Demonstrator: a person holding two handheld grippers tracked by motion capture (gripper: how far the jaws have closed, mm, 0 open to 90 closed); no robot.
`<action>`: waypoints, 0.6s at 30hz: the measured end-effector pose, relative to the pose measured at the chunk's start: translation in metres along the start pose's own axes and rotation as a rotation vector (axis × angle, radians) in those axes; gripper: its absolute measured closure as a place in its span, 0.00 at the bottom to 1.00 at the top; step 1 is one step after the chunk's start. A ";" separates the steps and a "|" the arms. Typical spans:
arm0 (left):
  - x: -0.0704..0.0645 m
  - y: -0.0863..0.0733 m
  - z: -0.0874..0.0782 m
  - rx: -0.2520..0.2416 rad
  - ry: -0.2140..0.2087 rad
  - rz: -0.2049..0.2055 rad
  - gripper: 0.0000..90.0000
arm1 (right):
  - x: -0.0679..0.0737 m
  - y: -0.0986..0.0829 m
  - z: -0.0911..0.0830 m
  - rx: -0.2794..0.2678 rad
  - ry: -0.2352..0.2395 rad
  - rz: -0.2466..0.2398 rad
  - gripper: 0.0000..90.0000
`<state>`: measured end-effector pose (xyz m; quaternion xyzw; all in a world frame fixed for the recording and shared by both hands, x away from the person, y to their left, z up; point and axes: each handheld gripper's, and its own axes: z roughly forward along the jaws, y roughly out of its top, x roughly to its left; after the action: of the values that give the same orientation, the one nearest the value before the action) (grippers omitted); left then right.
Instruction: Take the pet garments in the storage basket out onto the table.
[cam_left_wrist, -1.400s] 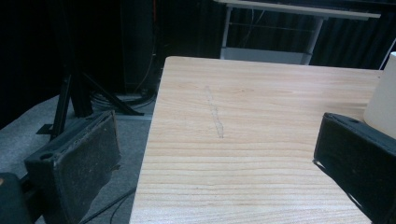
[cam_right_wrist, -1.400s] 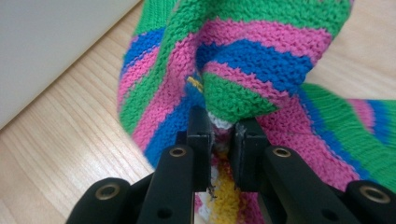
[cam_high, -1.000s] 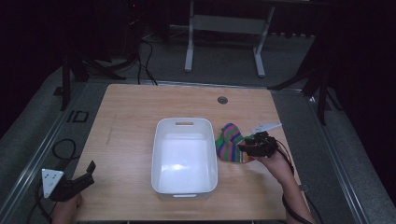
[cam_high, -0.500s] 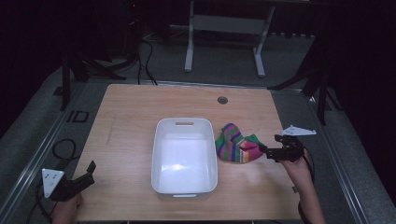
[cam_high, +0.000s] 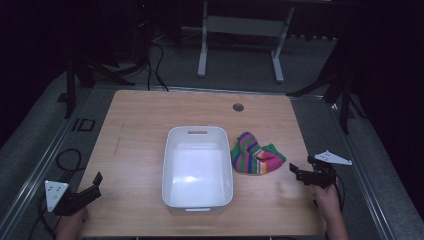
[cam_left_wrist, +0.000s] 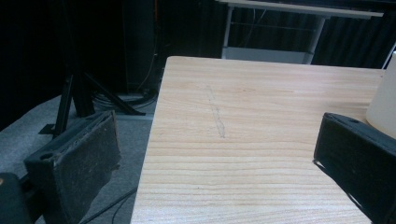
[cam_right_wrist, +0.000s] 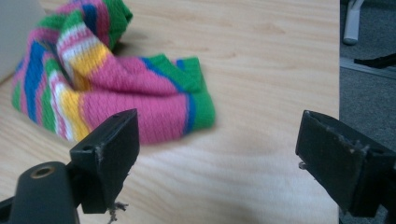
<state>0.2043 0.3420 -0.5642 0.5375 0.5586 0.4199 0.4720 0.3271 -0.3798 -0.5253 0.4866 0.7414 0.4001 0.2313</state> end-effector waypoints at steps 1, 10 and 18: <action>0.000 0.000 0.000 0.000 0.000 0.000 0.01 | 0.000 -0.004 -0.001 -0.009 -0.008 -0.001 0.15; 0.000 0.000 0.000 -0.001 0.000 0.000 0.01 | 0.001 -0.037 -0.008 -0.063 -0.115 0.035 0.15; 0.000 0.000 0.000 -0.001 0.000 -0.001 0.01 | 0.001 -0.048 -0.023 -0.144 -0.173 0.069 0.15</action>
<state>0.2042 0.3421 -0.5643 0.5369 0.5585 0.4199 0.4727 0.2846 -0.3968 -0.5512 0.5267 0.6707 0.4166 0.3149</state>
